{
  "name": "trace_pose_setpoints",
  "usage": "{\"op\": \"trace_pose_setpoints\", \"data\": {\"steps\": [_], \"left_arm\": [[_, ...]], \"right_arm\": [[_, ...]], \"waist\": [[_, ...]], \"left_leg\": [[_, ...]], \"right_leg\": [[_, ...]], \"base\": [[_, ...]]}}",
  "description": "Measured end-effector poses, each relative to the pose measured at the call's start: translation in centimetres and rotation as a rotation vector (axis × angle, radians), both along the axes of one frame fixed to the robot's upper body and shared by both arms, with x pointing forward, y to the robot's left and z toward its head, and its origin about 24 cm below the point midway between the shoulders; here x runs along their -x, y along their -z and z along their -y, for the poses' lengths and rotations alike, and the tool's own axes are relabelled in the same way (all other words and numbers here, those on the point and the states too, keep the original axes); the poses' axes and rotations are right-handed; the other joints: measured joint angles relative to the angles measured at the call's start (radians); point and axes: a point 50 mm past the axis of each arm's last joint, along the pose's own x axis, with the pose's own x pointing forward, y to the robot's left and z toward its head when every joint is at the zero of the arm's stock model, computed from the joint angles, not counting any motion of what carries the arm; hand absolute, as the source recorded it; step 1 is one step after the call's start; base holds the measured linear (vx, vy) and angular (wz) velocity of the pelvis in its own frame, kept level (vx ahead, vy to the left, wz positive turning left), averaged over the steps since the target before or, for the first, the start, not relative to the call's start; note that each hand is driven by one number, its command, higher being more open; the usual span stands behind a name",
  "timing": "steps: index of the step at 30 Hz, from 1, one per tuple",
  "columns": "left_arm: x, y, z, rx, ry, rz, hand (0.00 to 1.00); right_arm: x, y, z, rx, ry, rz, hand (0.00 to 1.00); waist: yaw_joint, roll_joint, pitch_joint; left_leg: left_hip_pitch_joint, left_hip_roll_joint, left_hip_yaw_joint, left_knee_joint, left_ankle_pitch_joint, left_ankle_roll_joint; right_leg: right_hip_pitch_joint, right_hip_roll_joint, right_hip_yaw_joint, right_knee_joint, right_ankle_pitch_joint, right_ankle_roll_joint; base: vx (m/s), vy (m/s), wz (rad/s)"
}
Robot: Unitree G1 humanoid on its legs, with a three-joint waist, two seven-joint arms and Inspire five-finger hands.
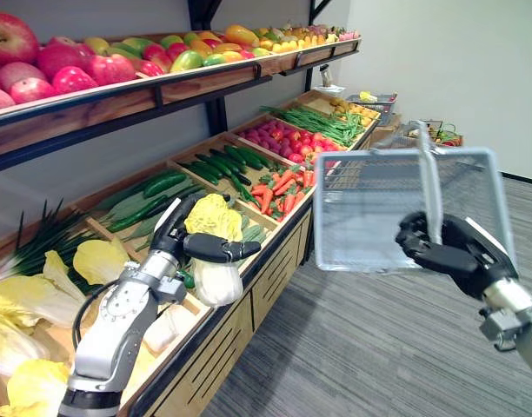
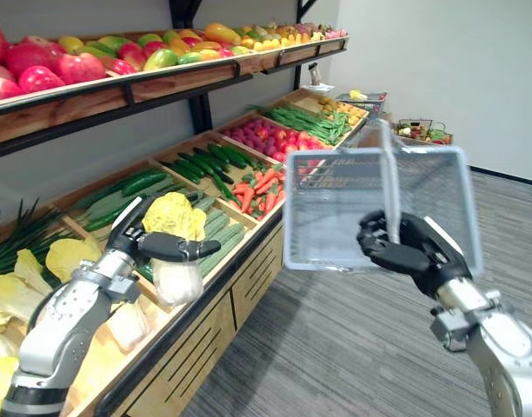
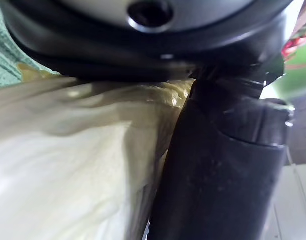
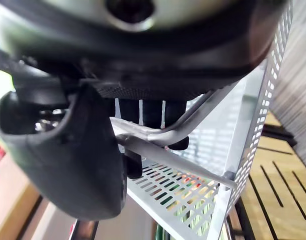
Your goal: Pick vegetable in the basket
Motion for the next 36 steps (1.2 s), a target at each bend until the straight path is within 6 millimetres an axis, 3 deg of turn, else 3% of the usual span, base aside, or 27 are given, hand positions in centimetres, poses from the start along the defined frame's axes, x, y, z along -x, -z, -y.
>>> {"op": "trace_pose_setpoints", "data": {"steps": [5,8,14,21,28,36], "left_arm": [[-0.3,-3.0,-0.4,-0.084,0.019,0.100,0.00],[0.0,-4.3,-0.7,-0.084,0.005,0.162,0.00],[0.6,-6.6,-1.3,-0.080,-0.057,0.309,0.00],[2.5,-9.2,-0.6,-0.091,-0.006,0.480,0.00],[2.7,-8.8,0.8,-0.137,0.133,0.468,0.00],[2.2,-6.1,4.0,-0.163,0.340,0.337,0.00]], "right_arm": [[0.0,-0.6,-3.7,0.150,-0.293,-0.051,0.00],[0.1,0.1,-4.8,0.188,-0.355,-0.100,0.00],[0.0,2.6,-5.7,0.232,-0.399,-0.262,0.00],[-0.6,2.5,-5.7,0.216,-0.371,-0.261,0.00],[-1.1,3.2,-4.9,0.206,-0.268,-0.274,0.00],[-1.2,3.8,-5.9,0.191,-0.310,-0.292,0.00]], "waist": [[0.021,0.000,-0.013],[0.024,0.000,-0.014],[0.027,-0.011,-0.026],[0.045,-0.001,-0.056],[0.049,-0.001,-0.062],[0.046,-0.001,-0.063]], "left_leg": [[0.006,0.004,-0.024,-0.020,0.008,-0.010],[0.006,0.001,-0.029,-0.021,0.008,-0.010],[0.015,-0.009,-0.050,-0.033,0.018,-0.007],[0.019,-0.005,-0.061,-0.042,0.023,-0.013],[0.025,-0.004,-0.064,-0.046,0.024,-0.014],[0.034,-0.002,-0.056,-0.053,0.025,-0.015]], "right_leg": [[0.015,-0.006,-0.034,-0.016,0.013,0.007],[0.020,-0.011,-0.044,-0.016,0.014,0.009],[0.043,-0.031,-0.067,-0.038,0.016,0.011],[0.061,-0.035,-0.087,-0.068,0.027,0.005],[0.073,-0.037,-0.090,-0.085,0.031,-0.002],[0.081,-0.036,-0.087,-0.101,0.043,0.002]], "base": [[0.05,0.029,0.14],[0.04,0.044,0.07],[0.00,0.044,0.11],[0.01,0.032,0.06],[0.01,0.032,0.00],[0.01,0.043,-0.03]]}}
